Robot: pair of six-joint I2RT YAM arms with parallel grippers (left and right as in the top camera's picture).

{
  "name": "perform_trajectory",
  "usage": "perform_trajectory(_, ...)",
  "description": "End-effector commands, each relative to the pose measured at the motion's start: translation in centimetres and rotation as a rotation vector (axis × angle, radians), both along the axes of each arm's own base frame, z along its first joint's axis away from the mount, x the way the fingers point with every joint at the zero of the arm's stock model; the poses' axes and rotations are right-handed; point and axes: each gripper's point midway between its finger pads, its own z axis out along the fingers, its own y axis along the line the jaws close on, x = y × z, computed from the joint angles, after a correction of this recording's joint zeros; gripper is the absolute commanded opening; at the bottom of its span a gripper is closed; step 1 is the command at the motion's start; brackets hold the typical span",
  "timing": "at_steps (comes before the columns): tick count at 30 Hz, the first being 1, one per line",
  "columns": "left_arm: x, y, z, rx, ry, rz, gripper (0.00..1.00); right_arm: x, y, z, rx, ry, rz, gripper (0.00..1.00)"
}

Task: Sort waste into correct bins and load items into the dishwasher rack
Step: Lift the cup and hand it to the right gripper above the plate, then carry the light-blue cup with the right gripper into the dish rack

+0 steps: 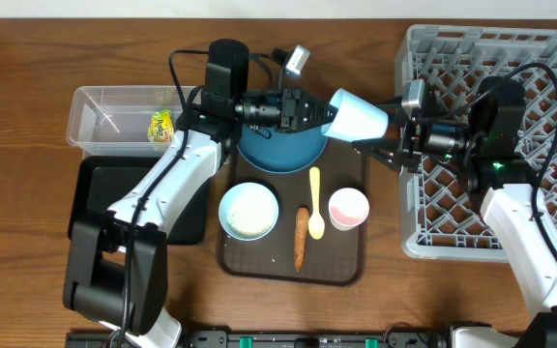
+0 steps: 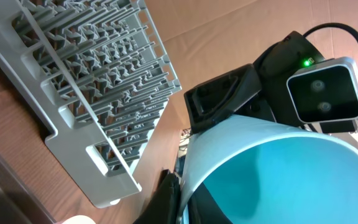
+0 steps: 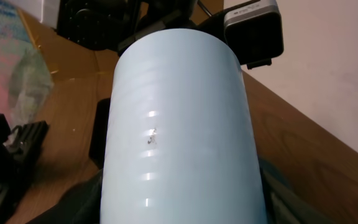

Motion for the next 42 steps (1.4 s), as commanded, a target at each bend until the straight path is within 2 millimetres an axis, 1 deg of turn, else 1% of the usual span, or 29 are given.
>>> perform_trajectory(1, -0.3, 0.0, 0.4, -0.01, -0.005, -0.019, 0.11, -0.2, 0.4, 0.8, 0.006, -0.03, 0.027, 0.44)
perform_trajectory(3, -0.2, 0.0, 0.4, -0.008, -0.006, -0.014, 0.16, -0.2, 0.4, 0.8, 0.006, -0.029, 0.027, 0.44)
perform_trajectory(4, -0.1, 0.0, 0.3, -0.006, -0.008, -0.009, 0.22, -0.2, 0.4, 0.8, 0.006, -0.029, 0.026, 0.44)
perform_trajectory(5, 0.0, 0.0, 0.3, -0.005, -0.026, -0.007, 0.31, -0.2, 0.3, 0.7, 0.006, -0.028, 0.025, 0.45)
perform_trajectory(6, 0.0, 0.0, 0.3, -0.005, -0.048, -0.006, 0.35, -0.2, 0.3, 0.7, 0.006, -0.025, 0.025, 0.47)
perform_trajectory(7, 0.1, 0.0, 0.2, -0.002, -0.091, -0.004, 0.37, -0.1, 0.3, 0.7, 0.007, -0.016, 0.022, 0.48)
perform_trajectory(8, 0.3, 0.0, 0.0, 0.004, -0.118, 0.002, 0.37, 0.0, 0.3, 0.6, 0.007, 0.002, 0.011, 0.47)
perform_trajectory(9, 0.6, 0.0, -0.3, 0.017, -0.142, 0.017, 0.37, 0.3, 0.2, 0.5, 0.005, 0.026, -0.01, 0.44)
perform_trajectory(11, 1.4, 0.3, -1.6, 0.073, -0.153, 0.073, 0.37, 1.5, -0.2, 0.0, -0.001, 0.111, -0.095, 0.41)
perform_trajectory(12, 2.1, 0.6, -2.7, 0.122, -0.146, 0.118, 0.37, 2.1, -0.5, -0.3, -0.005, 0.149, -0.14, 0.4)
perform_trajectory(13, 2.8, 1.0, -4.0, 0.184, -0.137, 0.17, 0.37, 3.0, -0.9, -0.8, -0.011, 0.196, -0.206, 0.37)
perform_trajectory(14, 3.4, 1.6, -5.2, 0.247, -0.13, 0.216, 0.37, 3.6, -1.4, -1.1, -0.015, 0.228, -0.258, 0.29)
perform_trajectory(15, 3.9, 2.3, -6.5, 0.313, -0.12, 0.265, 0.37, 4.3, -1.9, -1.5, -0.017, 0.261, -0.311, 0.18)
perform_trajectory(16, 4.5, 3.1, -7.8, 0.386, -0.113, 0.313, 0.37, 5.1, -2.7, -1.9, -0.018, 0.301, -0.379, 0.04)
perform_trajectory(17, 4.9, 3.9, -8.9, 0.45, -0.115, 0.349, 0.37, 5.7, -3.5, -2.4, -0.021, 0.334, -0.442, 0.01)
perform_trajectory(19, 5.2, 5.2, -10.0, 0.533, -0.124, 0.387, 0.37, 6.6, -4.9, -3.1, -0.03, 0.372, -0.535, 0.01)
perform_trajectory(22, 5.4, 7.4, -10.5, 0.631, -0.147, 0.434, 0.37, 7.7, -7.2, -4.1, -0.058, 0.405, -0.665, 0.01)
perform_trajectory(25, 5.5, 9.7, -10.0, 0.716, -0.18, 0.493, 0.37, 8.1, -9.5, -4.7, -0.096, 0.436, -0.78, 0.01)
perform_trajectory(27, 5.6, 11.7, -9.2, 0.779, -0.211, 0.543, 0.37, 8.1, -11.3, -4.8, -0.128, 0.469, -0.863, 0.01)
perform_trajectory(31, 5.2, 14.3, -7.8, 0.865, -0.25, 0.613, 0.39, 7.7, -15.3, -3.4, -0.206, 0.54, -1.039, 0.01)
perform_trajectory(32, 5.1, 14.9, -7.5, 0.886, -0.252, 0.633, 0.41, 7.5, -16.5, -2.8, -0.231, 0.557, -1.091, 0.01)
perform_trajectory(34, 5.0, 15.8, -7.3, 0.922, -0.256, 0.659, 0.42, 6.8, -18.9, -1.6, -0.279, 0.584, -1.192, 0.01)
perform_trajectory(37, 4.9, 16.3, -7.3, 0.945, -0.254, 0.673, 0.42, 5.0, -23.2, 0.7, -0.358, 0.615, -1.377, 0.01)
perform_trajectory(38, 4.9, 16.3, -7.3, 0.945, -0.253, 0.673, 0.43, 4.5, -24.2, 1.1, -0.368, 0.624, -1.417, 0.01)
perform_trajectory(42, 4.9, 16.3, -7.3, 0.944, -0.255, 0.673, 0.43, 1.9, -29.1, 2.5, -0.386, 0.682, -1.605, 0.01)
